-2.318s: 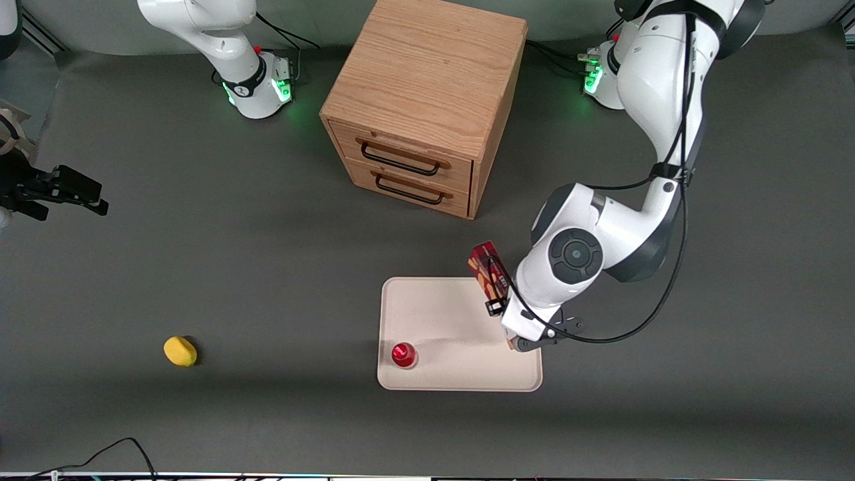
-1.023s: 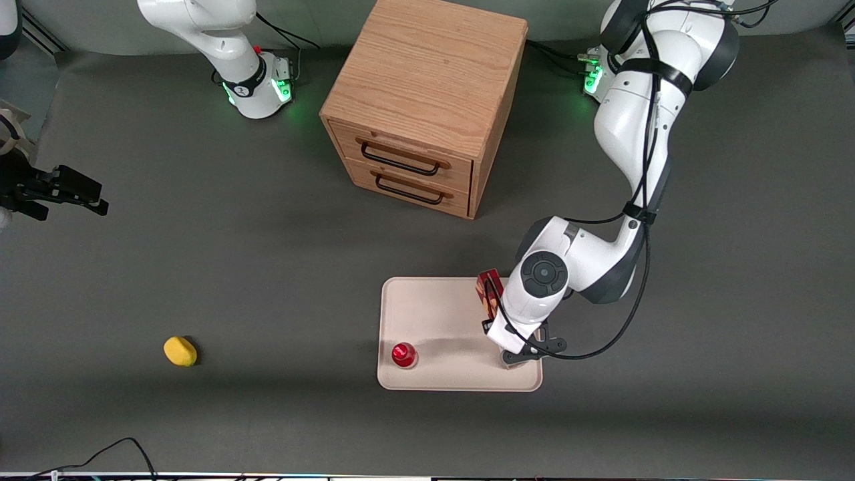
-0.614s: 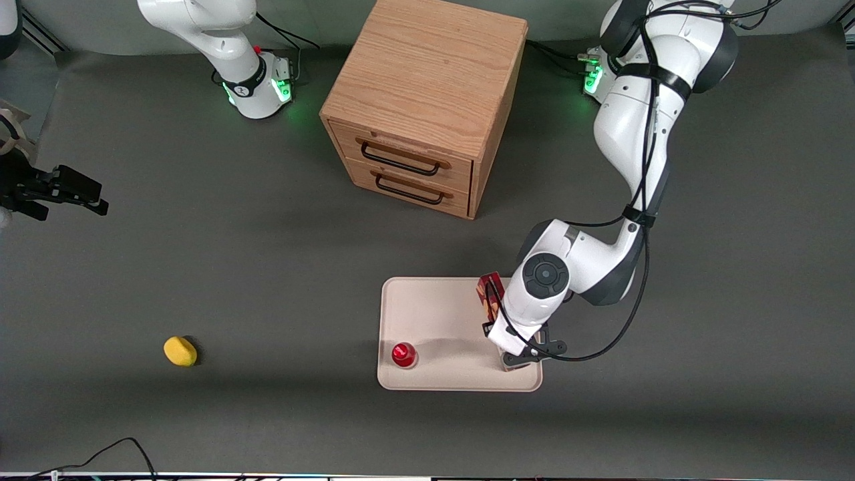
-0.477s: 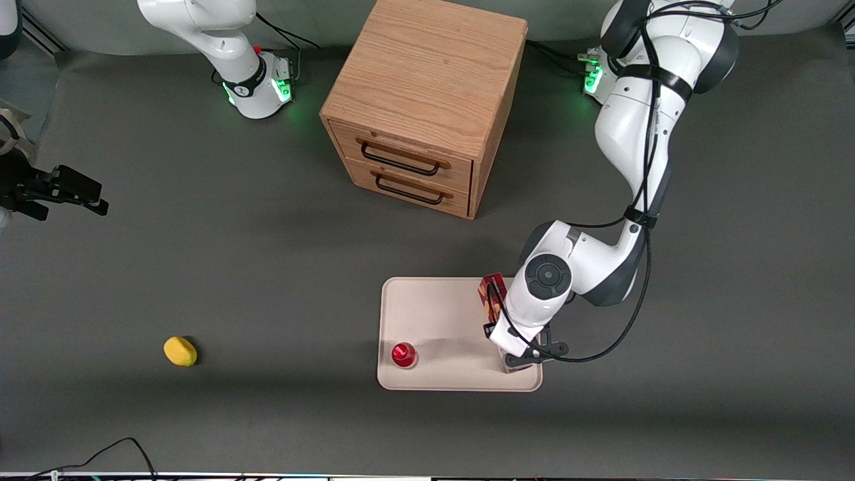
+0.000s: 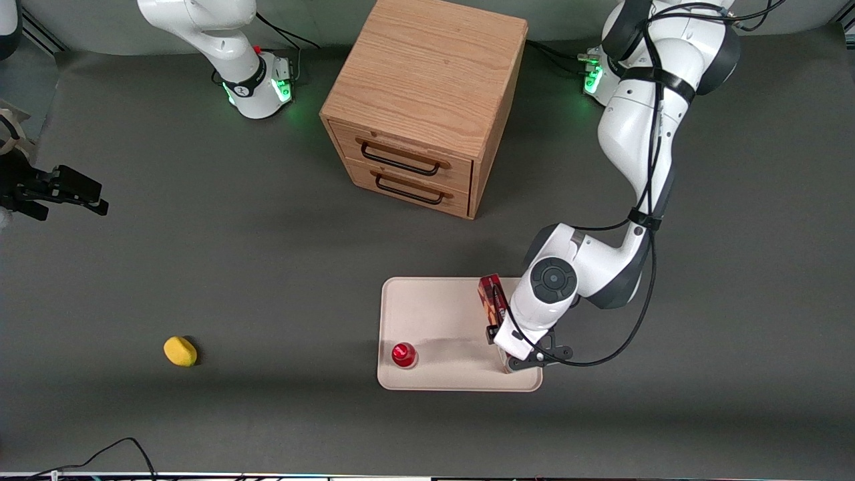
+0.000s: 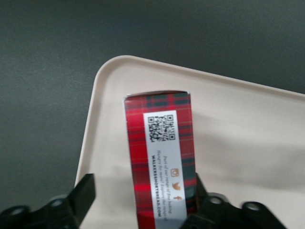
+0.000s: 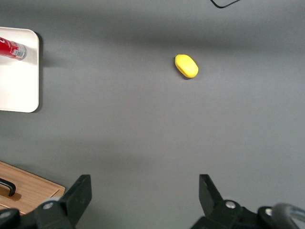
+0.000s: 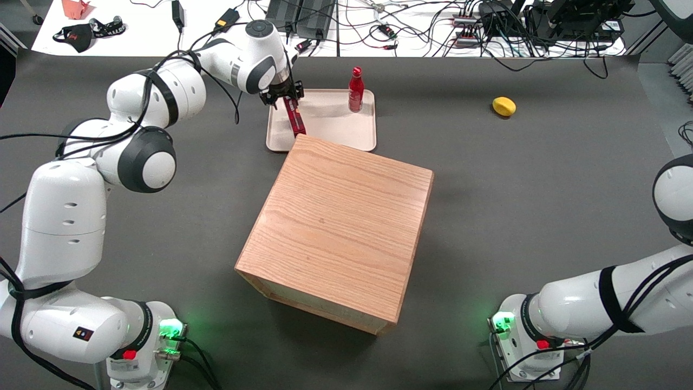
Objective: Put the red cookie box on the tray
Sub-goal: 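Open the left gripper, releasing the box, and raise away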
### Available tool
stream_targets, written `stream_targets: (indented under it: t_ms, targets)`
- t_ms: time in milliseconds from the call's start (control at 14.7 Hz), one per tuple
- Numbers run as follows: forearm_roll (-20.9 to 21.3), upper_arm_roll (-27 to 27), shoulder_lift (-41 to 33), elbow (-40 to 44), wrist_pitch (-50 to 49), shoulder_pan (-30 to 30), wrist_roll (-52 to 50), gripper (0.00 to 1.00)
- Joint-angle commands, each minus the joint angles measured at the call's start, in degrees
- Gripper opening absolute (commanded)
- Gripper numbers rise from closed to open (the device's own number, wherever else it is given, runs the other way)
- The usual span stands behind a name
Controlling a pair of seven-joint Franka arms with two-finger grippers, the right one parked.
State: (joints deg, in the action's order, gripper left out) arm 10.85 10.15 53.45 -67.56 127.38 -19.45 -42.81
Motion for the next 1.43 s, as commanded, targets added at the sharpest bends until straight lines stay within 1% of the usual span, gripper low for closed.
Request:
stream_targets:
  t_ms: [0,136,273,409,614,682,818,955,1023,1159,1364]
  targets:
    - [0.1,0.6,0.3,5.0,-7.5,-0.2,0.5,1.00]
    - [-1.6,0.9,-1.1,6.1,-13.0,-0.2,0.5,1.00]
    - [-3.5,1.2,-3.0,7.9,-20.5,-0.2,0.5,1.00]
    - [-4.0,2.3,-5.2,10.2,-29.0,-0.1,0.5,1.00]
    - [-4.4,2.3,-10.8,10.3,-39.5,0.6,1.2,1.00]
    - [-5.0,2.2,-13.9,10.0,-43.1,1.6,3.1,1.00]
    - [-6.1,1.6,-19.5,8.7,-47.1,2.8,9.3,1.00]
    - [-6.3,1.6,-25.2,4.8,-51.9,5.2,15.0,1.00]
    - [-6.3,1.0,-29.3,1.0,-52.0,6.3,17.0,1.00]
    - [-6.8,-2.0,-37.5,-7.4,-51.5,6.8,22.5,1.00]
    - [-8.2,-8.2,-48.3,-18.1,-50.0,6.8,31.2,1.00]
